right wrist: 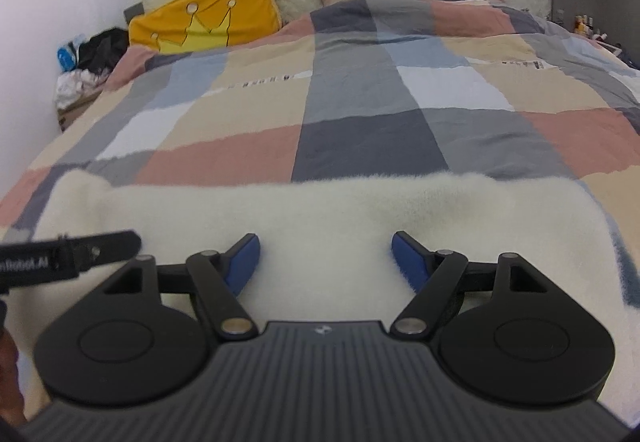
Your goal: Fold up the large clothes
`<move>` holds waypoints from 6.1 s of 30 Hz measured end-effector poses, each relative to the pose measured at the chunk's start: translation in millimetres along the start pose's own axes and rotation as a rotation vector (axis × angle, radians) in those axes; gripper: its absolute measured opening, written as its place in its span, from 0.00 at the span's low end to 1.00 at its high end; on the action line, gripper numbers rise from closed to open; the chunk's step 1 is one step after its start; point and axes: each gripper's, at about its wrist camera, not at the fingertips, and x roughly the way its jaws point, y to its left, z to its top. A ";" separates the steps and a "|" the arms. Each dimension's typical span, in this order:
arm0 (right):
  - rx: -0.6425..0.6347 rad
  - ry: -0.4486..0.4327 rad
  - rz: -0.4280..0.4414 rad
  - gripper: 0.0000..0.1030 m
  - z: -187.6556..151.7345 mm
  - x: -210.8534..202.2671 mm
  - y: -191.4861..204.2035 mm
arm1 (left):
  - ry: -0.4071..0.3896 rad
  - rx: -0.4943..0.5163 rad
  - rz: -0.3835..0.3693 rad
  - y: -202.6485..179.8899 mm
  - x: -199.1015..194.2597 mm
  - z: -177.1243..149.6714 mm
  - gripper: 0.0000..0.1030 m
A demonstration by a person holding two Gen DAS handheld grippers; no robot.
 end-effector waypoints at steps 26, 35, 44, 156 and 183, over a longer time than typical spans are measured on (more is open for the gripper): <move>0.580 0.105 0.356 0.74 -61.0 -69.0 -19.3 | 0.099 -0.560 -0.239 41.2 -71.2 -94.3 0.77; 0.854 0.240 0.391 0.81 -87.8 -29.1 -29.8 | 0.107 -0.916 -0.314 88.9 -53.7 -114.5 0.78; 1.001 0.196 0.361 1.00 -90.8 -23.2 -41.4 | 0.073 -0.999 -0.298 101.8 -50.4 -122.4 0.78; 1.100 -0.151 0.210 0.38 35.5 86.2 -363.5 | 0.208 -0.398 -0.483 -109.0 332.7 138.3 0.47; 0.830 -0.114 0.077 0.45 82.2 -88.8 -275.2 | 0.158 0.009 -0.333 -169.5 107.5 192.0 0.60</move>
